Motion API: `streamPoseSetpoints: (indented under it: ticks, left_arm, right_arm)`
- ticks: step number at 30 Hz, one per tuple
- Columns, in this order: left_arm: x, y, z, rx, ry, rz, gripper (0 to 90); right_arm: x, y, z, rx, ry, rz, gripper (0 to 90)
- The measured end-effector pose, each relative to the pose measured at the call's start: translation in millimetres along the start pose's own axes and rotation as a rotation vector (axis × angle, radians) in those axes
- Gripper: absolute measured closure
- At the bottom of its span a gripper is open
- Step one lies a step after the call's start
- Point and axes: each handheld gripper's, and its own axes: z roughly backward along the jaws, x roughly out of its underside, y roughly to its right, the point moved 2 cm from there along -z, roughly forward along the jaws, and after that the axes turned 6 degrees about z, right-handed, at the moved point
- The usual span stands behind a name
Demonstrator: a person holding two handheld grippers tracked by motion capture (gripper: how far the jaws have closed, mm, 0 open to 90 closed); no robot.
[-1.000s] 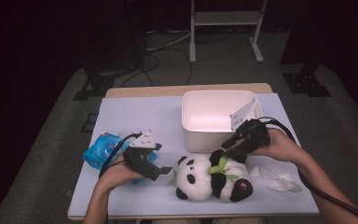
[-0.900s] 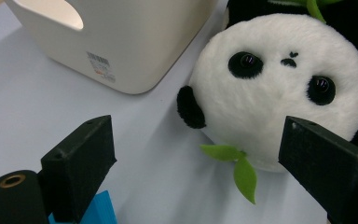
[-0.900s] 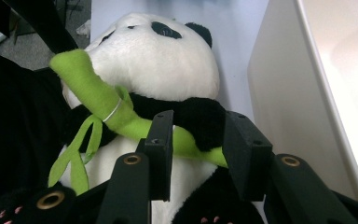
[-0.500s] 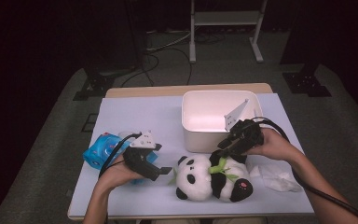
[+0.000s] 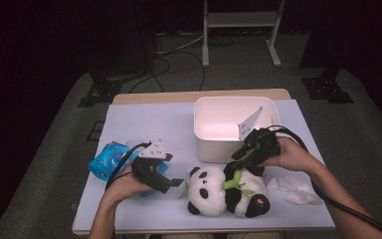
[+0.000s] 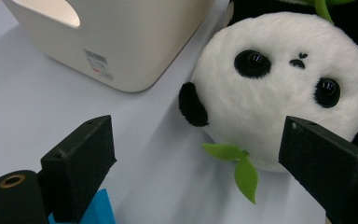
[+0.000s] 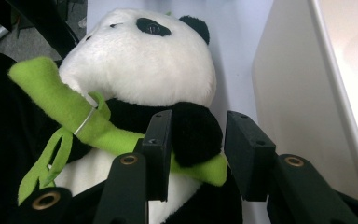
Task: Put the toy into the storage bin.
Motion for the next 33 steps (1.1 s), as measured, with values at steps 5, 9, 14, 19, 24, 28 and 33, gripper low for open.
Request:
streamPoseSetpoints:
  ticks: [5, 9, 14, 19, 24, 28, 33]
  left_arm:
    - [-0.4, 0.3, -0.5, 0.002, 0.002, -0.001, 9.6]
    - [0.4, 0.3, -2.1, 0.002, -0.004, 0.003, 9.6]
    - [-0.2, 1.1, -1.8, 0.004, 0.001, 0.000, 9.7]
    - [-0.6, 2.1, -1.8, 0.003, -0.005, -0.005, 9.6]
    - [-1.4, 2.5, -1.5, 0.006, 0.000, -0.007, 9.7]
    - [0.5, 0.3, -3.0, 0.006, -0.011, -0.005, 9.6]
    - [0.2, 0.8, -2.6, 0.007, -0.012, -0.008, 9.6]
  right_arm:
    - [0.2, -1.2, -0.2, -0.003, 0.006, -0.001, 60.6]
    - [-1.0, -6.2, 3.9, -0.005, 0.013, 0.013, 60.3]
    - [-2.6, -14.8, 10.3, -0.008, 0.024, 0.022, 60.1]
    - [-1.4, -14.4, 10.0, 0.017, 0.004, 0.018, 59.0]
    - [3.9, -1.1, 5.0, 0.012, 0.005, -0.019, 59.1]
    - [2.7, 2.1, 0.6, -0.006, 0.009, -0.021, 59.6]
    - [0.5, 2.4, -7.6, -0.049, 0.000, -0.033, 60.0]
